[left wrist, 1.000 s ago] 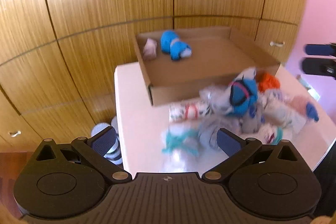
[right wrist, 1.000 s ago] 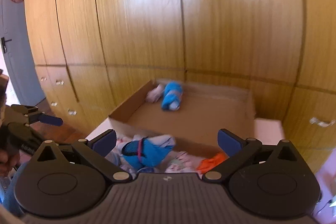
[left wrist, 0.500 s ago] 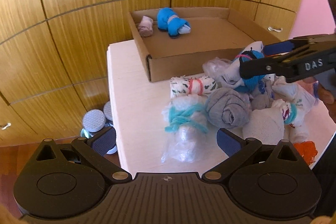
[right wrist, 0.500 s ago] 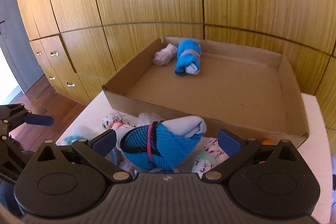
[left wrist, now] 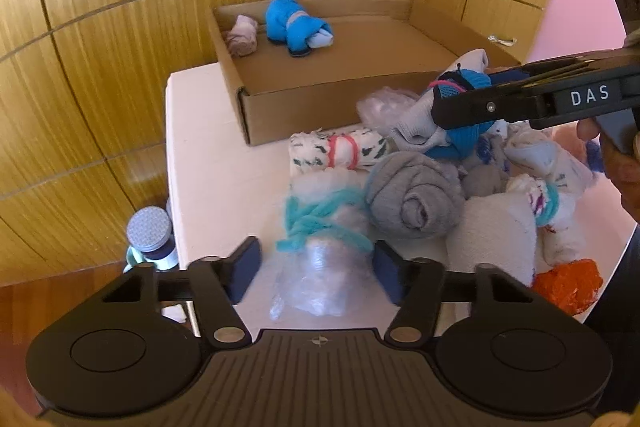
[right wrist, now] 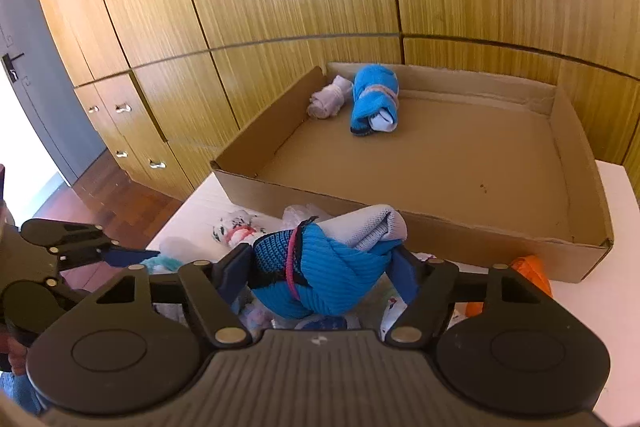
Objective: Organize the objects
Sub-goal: 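Grasp the blue-pink sock with the right gripper while the left grasps the plastic-wrapped bundle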
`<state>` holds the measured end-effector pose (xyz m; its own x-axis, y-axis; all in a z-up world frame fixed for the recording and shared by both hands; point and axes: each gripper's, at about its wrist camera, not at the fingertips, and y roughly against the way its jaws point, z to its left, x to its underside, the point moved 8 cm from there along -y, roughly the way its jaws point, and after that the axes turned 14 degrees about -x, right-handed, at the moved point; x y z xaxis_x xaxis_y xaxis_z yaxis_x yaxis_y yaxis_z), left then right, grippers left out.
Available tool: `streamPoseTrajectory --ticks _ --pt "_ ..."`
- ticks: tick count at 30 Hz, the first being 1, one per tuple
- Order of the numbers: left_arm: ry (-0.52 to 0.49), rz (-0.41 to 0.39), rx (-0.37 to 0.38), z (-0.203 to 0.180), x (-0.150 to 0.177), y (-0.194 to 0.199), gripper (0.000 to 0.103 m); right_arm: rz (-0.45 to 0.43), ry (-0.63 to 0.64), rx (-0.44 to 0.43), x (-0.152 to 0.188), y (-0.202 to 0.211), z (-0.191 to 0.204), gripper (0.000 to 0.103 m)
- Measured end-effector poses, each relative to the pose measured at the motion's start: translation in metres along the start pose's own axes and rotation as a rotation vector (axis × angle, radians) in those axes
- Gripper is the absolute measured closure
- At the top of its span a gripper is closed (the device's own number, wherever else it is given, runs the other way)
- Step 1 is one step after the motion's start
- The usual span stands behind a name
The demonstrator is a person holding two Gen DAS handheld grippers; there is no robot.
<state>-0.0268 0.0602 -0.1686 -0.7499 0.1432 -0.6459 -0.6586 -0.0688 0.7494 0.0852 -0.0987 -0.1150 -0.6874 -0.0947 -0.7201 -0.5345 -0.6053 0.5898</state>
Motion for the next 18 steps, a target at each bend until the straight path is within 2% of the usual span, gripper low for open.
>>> streamPoseTrajectory --ticks 1,3,12,18 --pt "-0.001 -0.001 0.002 -0.001 -0.001 0.000 0.049 -0.006 -0.001 -0.002 0.000 0.002 0.001 0.037" --pt "-0.002 0.000 0.007 -0.003 -0.002 0.001 0.052 -0.019 -0.008 -0.003 0.000 0.007 0.004 0.038" --pt "-0.014 -0.006 0.001 -0.001 -0.008 0.014 0.054 -0.116 -0.023 -0.023 -0.020 0.048 0.006 0.038" --pt "-0.005 -0.033 -0.009 0.011 -0.035 0.029 0.054 -0.157 -0.019 0.042 -0.040 0.071 -0.020 0.038"
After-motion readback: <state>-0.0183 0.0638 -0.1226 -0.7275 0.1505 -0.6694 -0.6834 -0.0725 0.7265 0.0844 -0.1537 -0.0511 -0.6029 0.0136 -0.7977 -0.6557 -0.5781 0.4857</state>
